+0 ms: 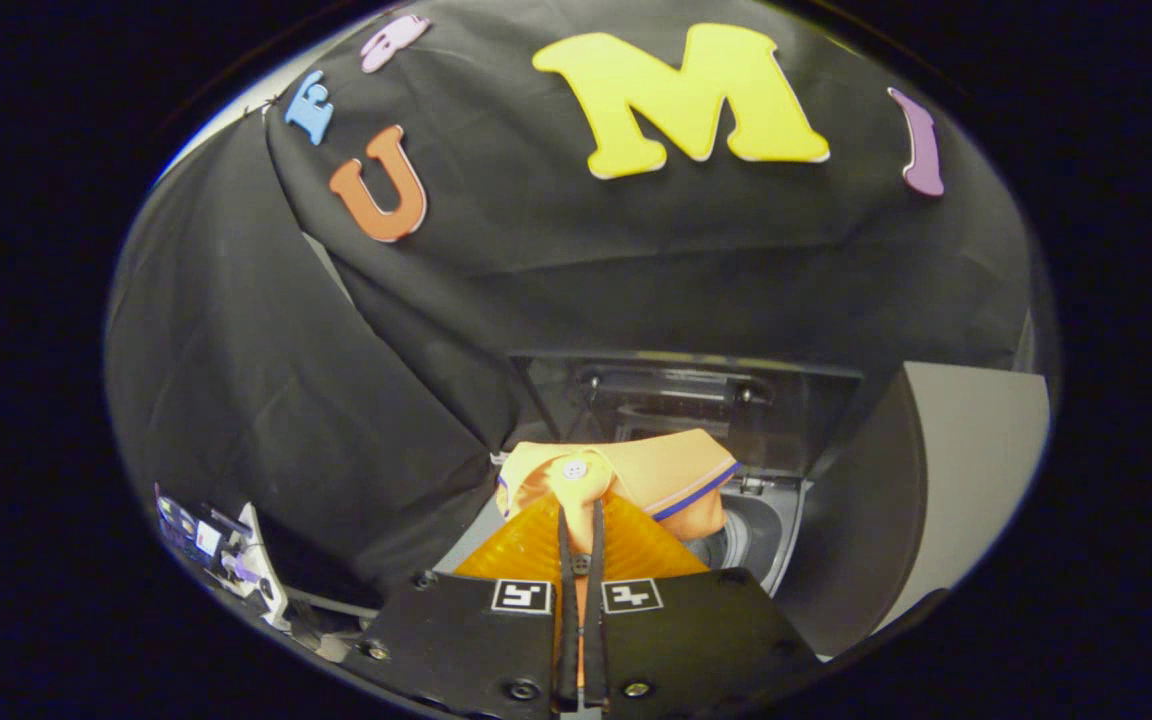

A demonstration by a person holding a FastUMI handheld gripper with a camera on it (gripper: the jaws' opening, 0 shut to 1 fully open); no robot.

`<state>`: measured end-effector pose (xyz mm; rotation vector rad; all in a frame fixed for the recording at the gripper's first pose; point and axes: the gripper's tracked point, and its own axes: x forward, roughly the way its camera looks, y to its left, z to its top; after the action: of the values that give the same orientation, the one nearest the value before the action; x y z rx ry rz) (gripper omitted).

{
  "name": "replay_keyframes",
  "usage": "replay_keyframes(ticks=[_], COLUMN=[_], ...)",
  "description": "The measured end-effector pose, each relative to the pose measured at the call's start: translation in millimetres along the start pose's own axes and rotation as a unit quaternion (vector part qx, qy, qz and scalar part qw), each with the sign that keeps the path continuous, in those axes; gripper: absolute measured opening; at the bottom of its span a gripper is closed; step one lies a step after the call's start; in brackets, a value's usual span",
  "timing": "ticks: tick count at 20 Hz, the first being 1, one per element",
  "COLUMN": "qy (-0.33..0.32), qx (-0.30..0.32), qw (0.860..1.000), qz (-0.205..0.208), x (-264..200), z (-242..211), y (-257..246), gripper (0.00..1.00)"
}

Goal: Put the clothes into the washing machine and then close the washing machine lid.

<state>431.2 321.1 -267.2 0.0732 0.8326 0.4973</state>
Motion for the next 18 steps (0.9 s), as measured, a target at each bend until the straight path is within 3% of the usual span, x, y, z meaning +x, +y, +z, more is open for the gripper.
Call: replay_keyframes(ticks=[6, 18], qy=[0.061, 0.151], qx=[0.016, 0.021], qw=[0.998, 0.987], qz=[-0.015, -0.056], x=[58, 123], z=[-21, -49], y=[-32, -71], gripper=[0.06, 0.06])
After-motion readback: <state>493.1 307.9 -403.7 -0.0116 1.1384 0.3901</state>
